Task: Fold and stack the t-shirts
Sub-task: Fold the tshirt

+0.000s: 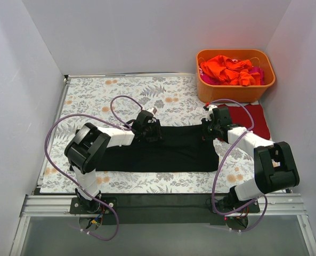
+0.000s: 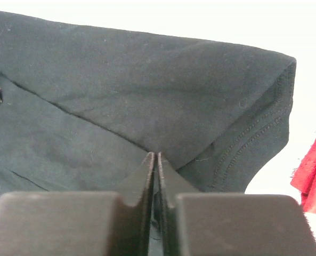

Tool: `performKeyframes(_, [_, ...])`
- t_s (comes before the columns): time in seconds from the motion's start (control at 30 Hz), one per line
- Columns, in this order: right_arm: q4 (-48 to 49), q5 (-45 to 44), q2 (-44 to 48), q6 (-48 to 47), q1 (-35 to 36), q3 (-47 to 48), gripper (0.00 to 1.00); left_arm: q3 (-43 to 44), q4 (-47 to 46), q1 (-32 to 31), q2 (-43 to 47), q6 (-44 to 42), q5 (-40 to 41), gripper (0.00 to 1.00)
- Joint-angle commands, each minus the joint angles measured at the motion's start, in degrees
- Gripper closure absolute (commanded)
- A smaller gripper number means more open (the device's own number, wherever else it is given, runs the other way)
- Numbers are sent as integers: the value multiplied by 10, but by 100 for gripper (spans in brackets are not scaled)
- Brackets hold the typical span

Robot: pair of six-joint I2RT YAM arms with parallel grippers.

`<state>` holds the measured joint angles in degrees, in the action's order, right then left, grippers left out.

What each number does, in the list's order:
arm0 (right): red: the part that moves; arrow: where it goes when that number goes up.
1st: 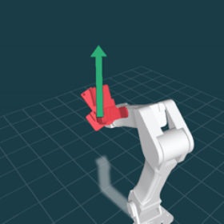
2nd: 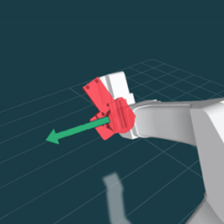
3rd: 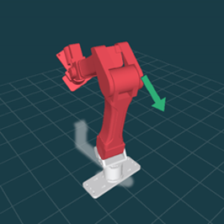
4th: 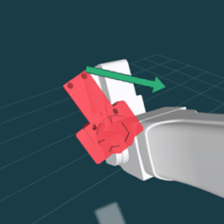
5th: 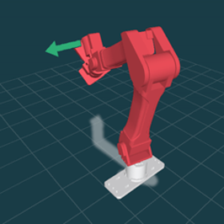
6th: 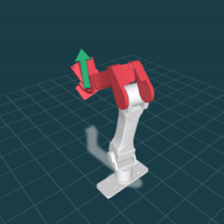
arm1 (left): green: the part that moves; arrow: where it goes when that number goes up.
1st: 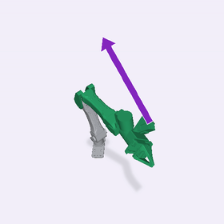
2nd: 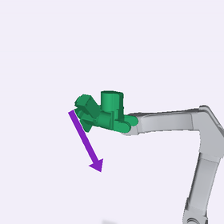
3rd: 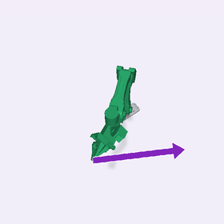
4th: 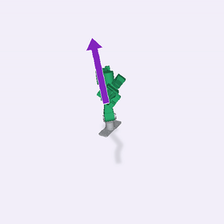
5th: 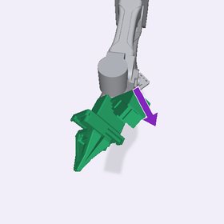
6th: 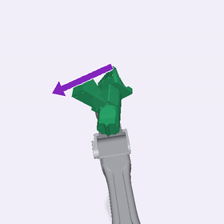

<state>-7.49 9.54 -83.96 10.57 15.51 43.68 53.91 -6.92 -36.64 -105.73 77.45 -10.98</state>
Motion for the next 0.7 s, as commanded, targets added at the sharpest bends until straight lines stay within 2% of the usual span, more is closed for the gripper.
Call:
performKeyframes(0.0, [-5,-1,5,-2,2,16,87,-3,-13,-3,42,-10,34,70])
performKeyframes(0.03, [-10,4,8,-2,4,21,83,-2,-13,-8,47,-16,43,65])
performKeyframes(0.07, [-20,5,13,-1,5,25,78,-1,-12,-10,61,-19,46,53])
performKeyframes(0.17, [-36,10,36,7,8,37,73,6,6,-19,93,-26,64,40])
performKeyframes(0.3, [-44,49,84,22,12,33,72,12,46,-33,135,-27,103,33])
performKeyframes(0.43, [-49,142,101,40,12,20,72,13,90,-60,183,-27,147,35])
performKeyframes(0.5, [-47,176,95,51,13,4,72,21,111,-70,185,-21,144,42])
performKeyframes(0.53, [-46,200,92,55,13,0,72,23,114,-82,178,-20,140,50])
performKeyframes(0.67, [-35,215,70,54,14,-30,73,25,114,-102,134,-12,132,59])
